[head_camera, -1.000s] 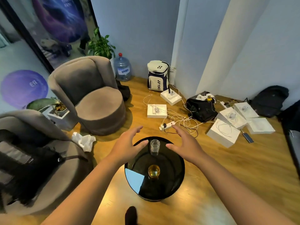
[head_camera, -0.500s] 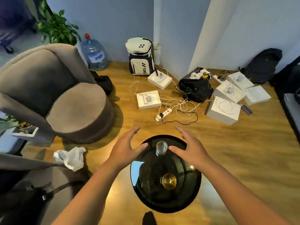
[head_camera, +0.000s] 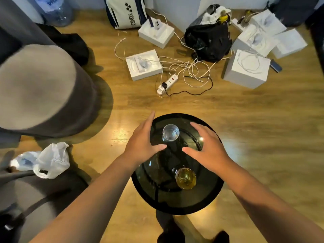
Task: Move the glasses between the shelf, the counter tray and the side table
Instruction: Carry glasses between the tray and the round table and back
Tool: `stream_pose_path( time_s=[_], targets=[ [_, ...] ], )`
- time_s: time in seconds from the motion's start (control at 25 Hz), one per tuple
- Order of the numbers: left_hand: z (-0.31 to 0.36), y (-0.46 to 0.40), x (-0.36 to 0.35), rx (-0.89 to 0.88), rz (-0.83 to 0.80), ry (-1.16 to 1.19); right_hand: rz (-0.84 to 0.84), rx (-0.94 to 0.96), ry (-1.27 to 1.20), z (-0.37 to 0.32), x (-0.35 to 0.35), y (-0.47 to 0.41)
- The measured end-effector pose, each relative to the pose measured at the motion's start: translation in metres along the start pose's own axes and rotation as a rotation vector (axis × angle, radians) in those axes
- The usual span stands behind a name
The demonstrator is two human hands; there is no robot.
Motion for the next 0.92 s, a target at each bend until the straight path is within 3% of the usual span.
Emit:
stream_pose_path(
  time_s=[0.44, 0.92],
  targets=[
    [-0.043, -0.067, -0.139, -0.007, 0.02, 0.079, -0.035, -0.062, -0.07, 0.079, -0.07, -0.018],
    [-0.045, -0.068, -0.151, 0.067, 0.072, 0.028, -0.002, -0.156, -0.139, 0.1, -0.072, -0.012]
  ],
)
Point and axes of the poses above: each hand's wrist, its own y-axis away from the middle knuckle, its own x-axis out of the back of the hand, z = x × y, the point moved 10 cm from there along -y, towards the middle knuckle, and after that the axes turned 11 degrees about z, right-handed, at the moved point
